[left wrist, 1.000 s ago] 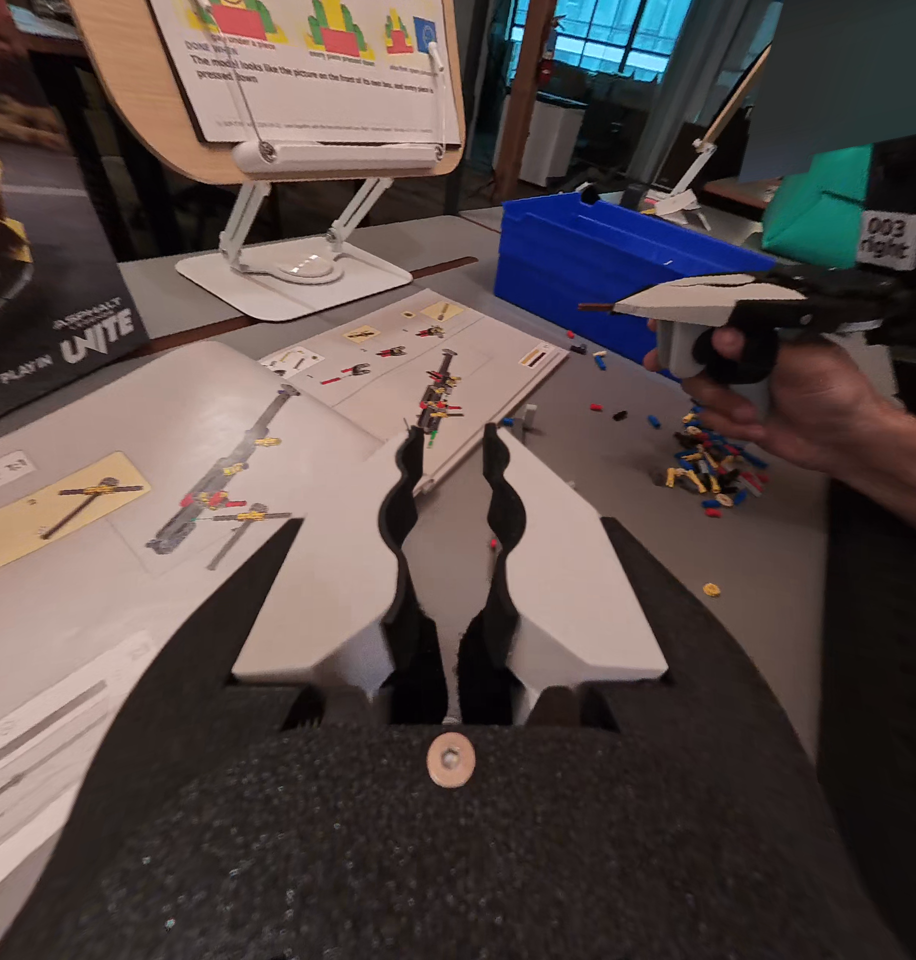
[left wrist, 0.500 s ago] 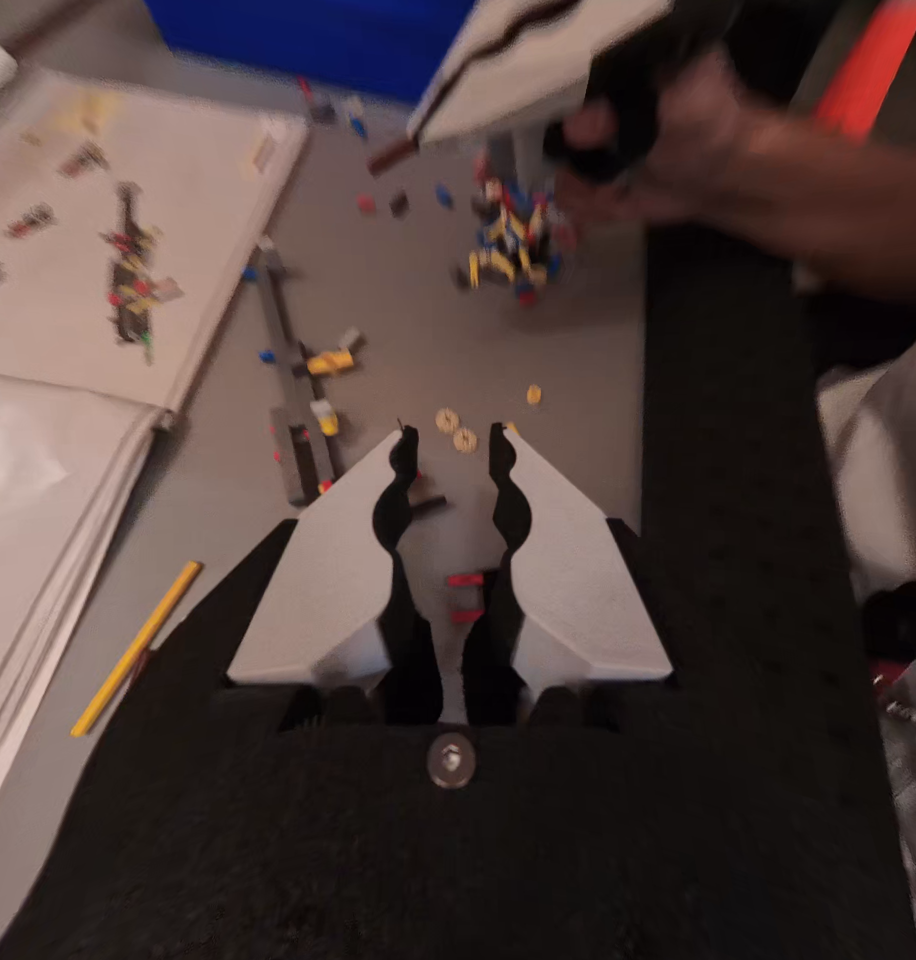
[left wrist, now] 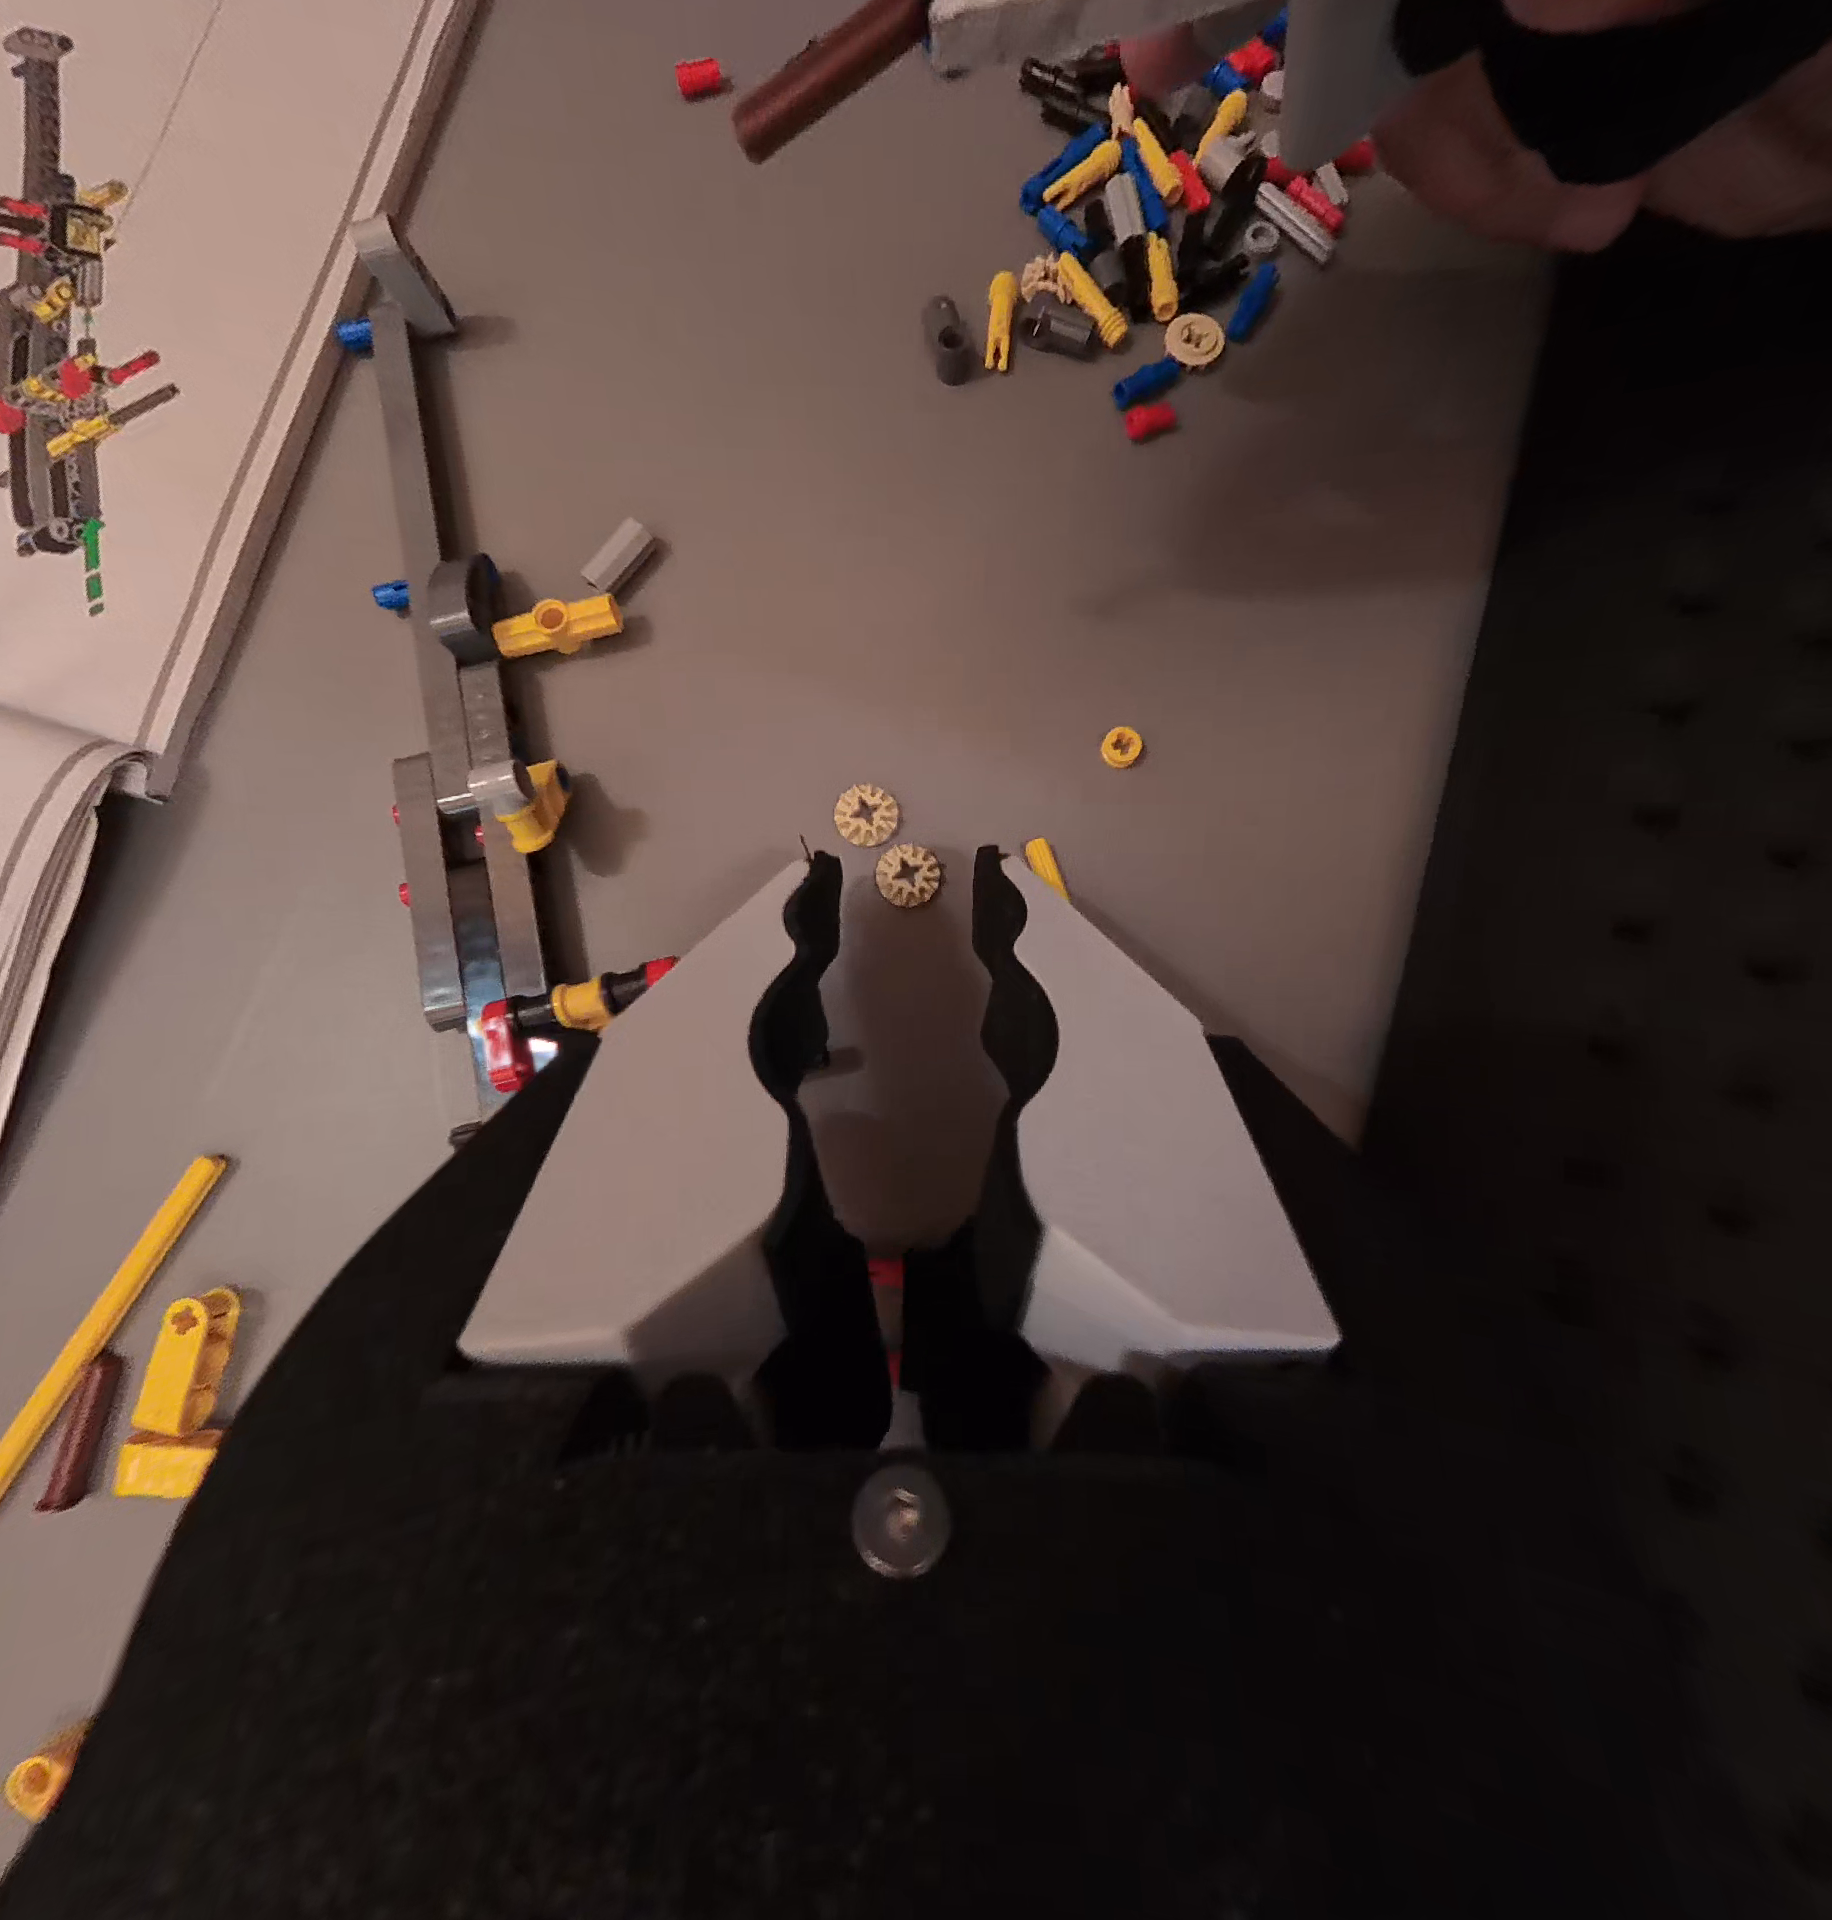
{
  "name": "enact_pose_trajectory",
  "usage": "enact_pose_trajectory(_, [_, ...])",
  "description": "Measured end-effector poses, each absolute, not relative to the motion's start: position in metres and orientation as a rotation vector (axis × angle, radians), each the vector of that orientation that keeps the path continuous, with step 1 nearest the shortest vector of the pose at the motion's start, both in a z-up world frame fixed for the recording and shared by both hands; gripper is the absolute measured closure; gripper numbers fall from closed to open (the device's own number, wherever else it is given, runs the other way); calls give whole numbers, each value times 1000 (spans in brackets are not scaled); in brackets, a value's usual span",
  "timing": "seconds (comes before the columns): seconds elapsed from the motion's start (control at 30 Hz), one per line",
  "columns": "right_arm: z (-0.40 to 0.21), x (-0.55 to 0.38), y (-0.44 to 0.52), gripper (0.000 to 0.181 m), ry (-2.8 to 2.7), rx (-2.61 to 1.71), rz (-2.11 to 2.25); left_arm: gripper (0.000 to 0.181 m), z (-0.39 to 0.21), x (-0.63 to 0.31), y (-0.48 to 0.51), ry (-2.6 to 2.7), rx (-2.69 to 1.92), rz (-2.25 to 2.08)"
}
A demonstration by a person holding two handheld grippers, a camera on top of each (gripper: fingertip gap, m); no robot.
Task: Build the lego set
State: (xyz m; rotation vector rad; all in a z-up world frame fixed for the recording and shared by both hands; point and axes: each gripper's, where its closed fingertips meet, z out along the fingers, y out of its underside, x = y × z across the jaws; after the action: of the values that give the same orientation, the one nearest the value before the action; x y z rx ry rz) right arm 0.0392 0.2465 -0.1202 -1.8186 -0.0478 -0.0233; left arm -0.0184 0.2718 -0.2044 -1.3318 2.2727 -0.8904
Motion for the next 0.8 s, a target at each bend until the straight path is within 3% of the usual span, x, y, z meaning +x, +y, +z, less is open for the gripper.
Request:
enact_pose_trajectory(0.3, [-127, 38, 249, 178, -50, -1846, 2, 171, -213, -18, 270, 2285, -1319, -868])
enact_pose_trajectory(0.6, [-145, 1, 268, 178, -83, -1994, 170, 172, -170, -3, 305, 2081, -733, -486])
enact_pose_trajectory(0.8, [-155, -9, 282, 178, -55, -2067, 67, 172, -174, -4, 306, 2085, -688, -419])
